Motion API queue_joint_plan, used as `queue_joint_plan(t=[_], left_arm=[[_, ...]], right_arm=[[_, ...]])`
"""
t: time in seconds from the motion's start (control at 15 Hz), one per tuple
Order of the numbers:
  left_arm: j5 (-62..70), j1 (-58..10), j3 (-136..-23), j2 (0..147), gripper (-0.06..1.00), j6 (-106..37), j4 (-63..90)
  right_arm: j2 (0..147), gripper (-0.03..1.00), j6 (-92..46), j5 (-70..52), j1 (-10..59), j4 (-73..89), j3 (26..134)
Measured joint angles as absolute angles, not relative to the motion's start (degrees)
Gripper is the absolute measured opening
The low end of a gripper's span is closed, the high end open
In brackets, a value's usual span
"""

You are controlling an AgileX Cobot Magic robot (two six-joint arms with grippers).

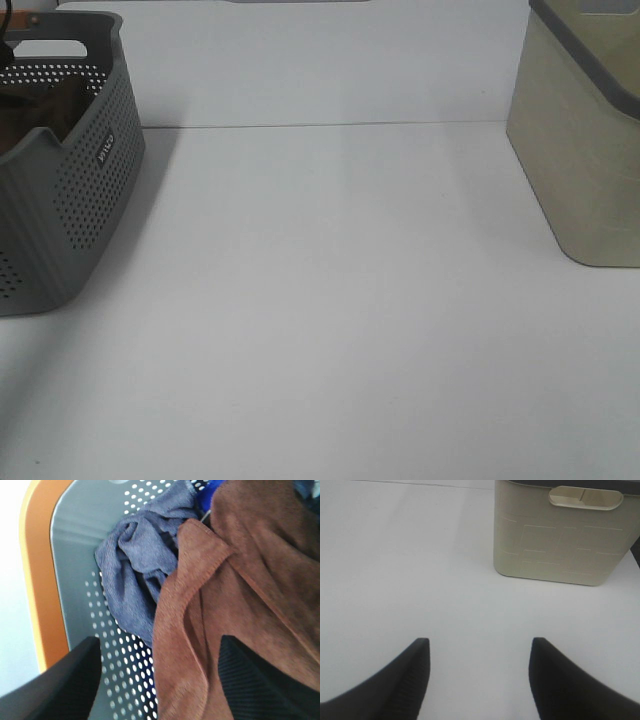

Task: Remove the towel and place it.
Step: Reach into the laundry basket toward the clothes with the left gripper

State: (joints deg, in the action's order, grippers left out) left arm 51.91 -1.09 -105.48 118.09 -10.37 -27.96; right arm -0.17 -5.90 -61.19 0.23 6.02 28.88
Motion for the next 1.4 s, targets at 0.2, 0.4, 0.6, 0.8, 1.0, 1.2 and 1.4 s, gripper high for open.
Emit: queue_joint_plan(t=[0.2, 0.4, 0.6, 0.8, 1.0, 1.2, 1.4], left_arm=[[47.84, -1.09, -105.77, 121.64, 0.64, -10.49, -31.86], [47.84, -1.09, -105.77, 122.67, 0.64, -10.49, -32.95], [48.19, -1.09, -105.88, 122.67, 0.64, -10.54, -33.00], [46.93, -0.74, -105.94, 123.42, 0.64, -10.54, -33.06], [45.95, 0.11, -105.94, 125.36, 0.64, -10.49, -33.06], [43.32, 0.23, -106.00, 127.08, 0.64, -10.49, -33.17], [38.73, 0.23, -106.05, 128.46, 0.64, -9.22, -33.17]], right_arm=[[-0.17, 0.57, -5.90, -61.19, 0.23, 6.02, 28.88], [-0.17, 0.57, -5.90, -61.19, 0.23, 6.02, 28.88], [-0.17, 0.57, -5.90, -61.19, 0.23, 6.02, 28.88], [-0.17, 0.57, -5.90, -61.19, 0.23, 6.02, 28.88], [-0.17, 0.57, -5.90, -61.19, 0.23, 6.02, 28.88], [-0.17, 0.57, -5.90, -61.19, 0.23, 6.02, 28.88], [-0.17, 0.57, -5.90, -61.19, 0.23, 6.02, 28.88]])
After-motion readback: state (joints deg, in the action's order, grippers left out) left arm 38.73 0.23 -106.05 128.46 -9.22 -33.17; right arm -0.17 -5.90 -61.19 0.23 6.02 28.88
